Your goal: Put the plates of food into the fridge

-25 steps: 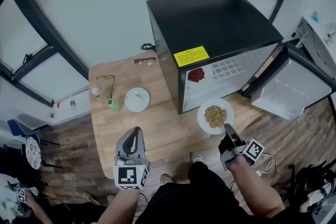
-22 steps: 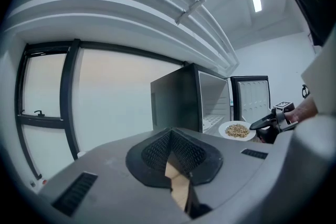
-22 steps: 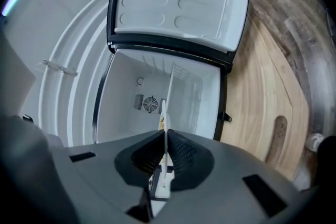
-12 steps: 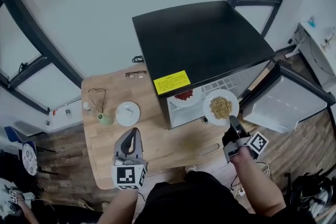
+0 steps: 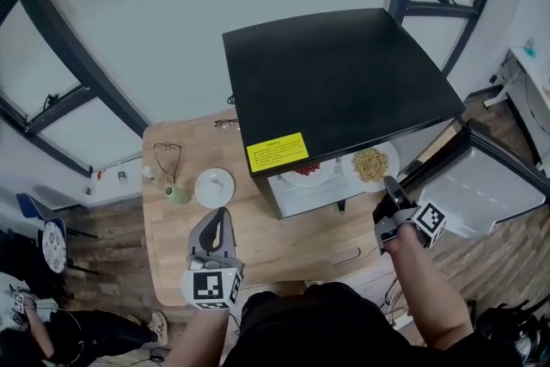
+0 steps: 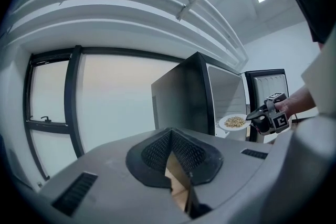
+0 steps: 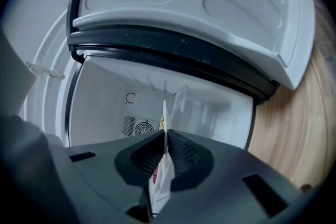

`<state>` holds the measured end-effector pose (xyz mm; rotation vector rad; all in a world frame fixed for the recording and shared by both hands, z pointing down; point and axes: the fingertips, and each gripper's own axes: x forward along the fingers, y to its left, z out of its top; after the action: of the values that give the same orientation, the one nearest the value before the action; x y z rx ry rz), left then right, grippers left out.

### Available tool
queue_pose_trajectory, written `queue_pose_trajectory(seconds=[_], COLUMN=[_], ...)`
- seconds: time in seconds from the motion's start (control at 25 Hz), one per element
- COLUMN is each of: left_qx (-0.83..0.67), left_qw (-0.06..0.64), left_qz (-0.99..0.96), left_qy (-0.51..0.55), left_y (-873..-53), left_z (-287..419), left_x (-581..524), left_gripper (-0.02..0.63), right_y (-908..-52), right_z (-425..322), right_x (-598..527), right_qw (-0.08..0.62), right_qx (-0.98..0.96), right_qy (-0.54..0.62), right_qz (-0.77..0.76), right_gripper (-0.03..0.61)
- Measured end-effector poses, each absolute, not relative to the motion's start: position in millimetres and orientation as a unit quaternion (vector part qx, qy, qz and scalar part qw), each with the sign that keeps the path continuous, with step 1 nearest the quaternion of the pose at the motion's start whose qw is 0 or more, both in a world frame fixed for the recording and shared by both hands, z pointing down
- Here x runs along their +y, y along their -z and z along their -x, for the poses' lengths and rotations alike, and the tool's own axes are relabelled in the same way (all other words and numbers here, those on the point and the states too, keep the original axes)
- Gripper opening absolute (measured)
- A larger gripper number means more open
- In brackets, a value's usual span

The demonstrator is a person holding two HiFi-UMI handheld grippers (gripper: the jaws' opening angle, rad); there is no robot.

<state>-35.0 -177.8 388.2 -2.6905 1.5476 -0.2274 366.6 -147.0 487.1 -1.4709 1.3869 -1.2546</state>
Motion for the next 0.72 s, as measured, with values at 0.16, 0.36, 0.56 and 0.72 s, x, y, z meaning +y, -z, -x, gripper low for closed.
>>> queue_pose_trajectory(seconds=[0.16, 0.36, 0.56, 0.72], left_qx=[0.521, 0.540, 0.554, 0.556], left_qw=[0.009, 0.003, 0.003, 0.003], left_qz=[0.850, 0.837, 0.828, 0.827], left_qy=[0.083, 0.090, 0.086, 0.085], left_y=[-394.3, -400.3, -397.1, -397.5], left_z=[44.9, 56.5, 60.1, 54.8], left_x=[-175.1, -173.5, -177.6, -177.4], left_gripper=[0.003, 0.003, 0.003, 0.003], right_y=[-491.6, -496.1, -497.4, -497.4], right_z=[-369.4, -373.3, -374.5, -374.7], right_x=[-170.5, -190.1, -202.1, -200.9], right_qw=[0.362, 0.310, 0.259, 0.264], right_qx=[0.538, 0.542, 0.552, 0.543], right_qy=[0.499, 0.494, 0.482, 0.482], right_qz=[0.575, 0.605, 0.629, 0.635], right_gripper=[0.034, 0.035, 0.048, 0.050])
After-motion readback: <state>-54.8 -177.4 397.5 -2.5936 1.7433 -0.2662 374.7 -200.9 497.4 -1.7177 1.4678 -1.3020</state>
